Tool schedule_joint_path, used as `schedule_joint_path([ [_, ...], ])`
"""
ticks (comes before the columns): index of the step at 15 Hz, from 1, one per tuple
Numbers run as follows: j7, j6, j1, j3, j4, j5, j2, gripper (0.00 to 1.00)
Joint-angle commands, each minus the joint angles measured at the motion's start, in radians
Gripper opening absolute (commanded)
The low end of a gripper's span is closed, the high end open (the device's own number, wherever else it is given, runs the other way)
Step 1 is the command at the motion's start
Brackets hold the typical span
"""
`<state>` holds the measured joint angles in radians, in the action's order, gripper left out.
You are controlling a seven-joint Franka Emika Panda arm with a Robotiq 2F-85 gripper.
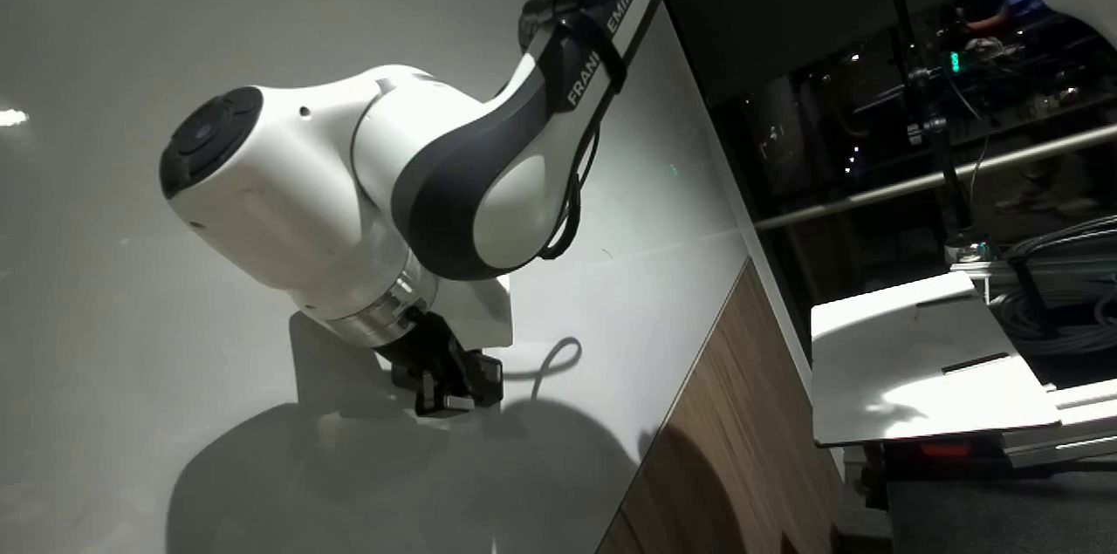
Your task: Use the eraser to wipe the whiteboard.
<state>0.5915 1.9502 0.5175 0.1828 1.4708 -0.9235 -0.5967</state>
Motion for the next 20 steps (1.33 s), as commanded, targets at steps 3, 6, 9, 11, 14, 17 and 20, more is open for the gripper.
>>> schedule_joint_path([
  [3, -0.093, 0.019, 0.049, -0.016, -0.256, 0.005, -0.143, 0.30],
  [6, -0.123, 0.004, 0.065, -0.032, -0.309, 0.031, -0.169, 0.30],
  [9, -0.143, -0.004, 0.040, -0.057, -0.278, 0.048, -0.142, 0.30],
  [11, -0.135, 0.013, -0.011, -0.045, -0.197, 0.046, -0.085, 0.30],
  [14, -0.076, 0.027, -0.036, -0.050, -0.059, 0.046, -0.004, 0.30],
  [17, -0.031, 0.050, -0.077, -0.061, 0.068, 0.043, 0.074, 0.30],
  [20, 0.004, 0.089, -0.123, -0.091, 0.190, 0.042, 0.147, 0.30],
])
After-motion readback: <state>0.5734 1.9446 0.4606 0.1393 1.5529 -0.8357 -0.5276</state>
